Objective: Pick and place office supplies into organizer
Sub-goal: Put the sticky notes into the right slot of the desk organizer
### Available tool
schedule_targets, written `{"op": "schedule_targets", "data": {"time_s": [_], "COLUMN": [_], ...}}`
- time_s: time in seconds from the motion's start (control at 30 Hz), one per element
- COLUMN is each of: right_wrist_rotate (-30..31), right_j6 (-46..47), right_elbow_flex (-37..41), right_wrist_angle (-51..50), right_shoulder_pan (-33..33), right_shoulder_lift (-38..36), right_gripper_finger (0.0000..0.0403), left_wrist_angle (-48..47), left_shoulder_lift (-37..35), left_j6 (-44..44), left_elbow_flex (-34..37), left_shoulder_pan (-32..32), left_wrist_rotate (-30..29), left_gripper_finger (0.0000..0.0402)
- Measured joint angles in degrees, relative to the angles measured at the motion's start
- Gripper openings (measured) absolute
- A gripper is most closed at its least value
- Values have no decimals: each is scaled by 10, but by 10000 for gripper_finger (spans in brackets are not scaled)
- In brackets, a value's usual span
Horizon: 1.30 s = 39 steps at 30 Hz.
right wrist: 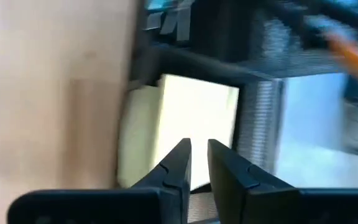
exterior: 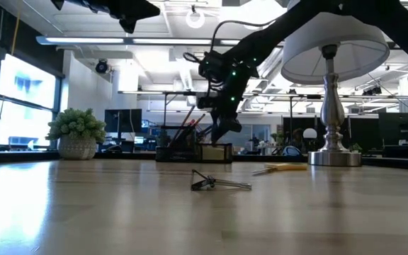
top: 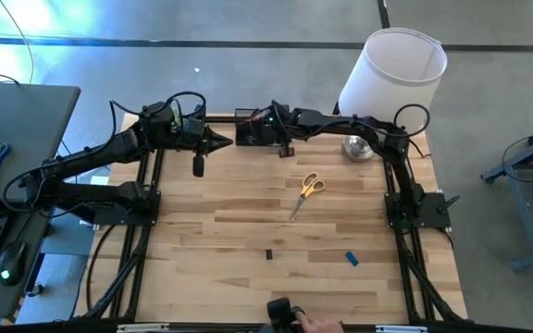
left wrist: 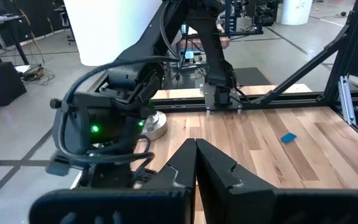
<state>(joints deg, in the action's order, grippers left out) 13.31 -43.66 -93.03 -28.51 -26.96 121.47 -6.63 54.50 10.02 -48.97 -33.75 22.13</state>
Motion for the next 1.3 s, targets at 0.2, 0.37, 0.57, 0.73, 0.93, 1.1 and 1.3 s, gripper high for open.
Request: {"op": "schedule_targets", "data": {"time_s": [0.2,0.37,0.57,0.73,0.93,1.1,1.3], "right_wrist_rotate": [-27,-43,-59,23,-64,-120,-166], "right_j6": [21,29,47,49,90,138,207], "right_elbow_flex": [0,0,0,0,0,0,0], "right_wrist_angle": [-39,-57,-54,24,26,-9,-7], "right_shoulder_pan": [4,1,3,-4,-28,-53,-64], "right_shoulder_lift": [0,0,0,0,1,3,5], "right_gripper_finger": [45,39,32,23,12,4,2], "left_wrist_angle": [0,0,0,0,1,1,5], "left_shoulder_lift": [0,0,0,0,0,0,0], "left_j6": [0,0,0,0,0,0,0], "left_elbow_flex": [0,0,0,0,0,0,0], "left_shoulder_pan": [0,0,0,0,0,0,0], "left_wrist_rotate": [0,0,0,1,1,1,-7], "left_gripper_finger": [1,1,1,1,1,1,1]}}
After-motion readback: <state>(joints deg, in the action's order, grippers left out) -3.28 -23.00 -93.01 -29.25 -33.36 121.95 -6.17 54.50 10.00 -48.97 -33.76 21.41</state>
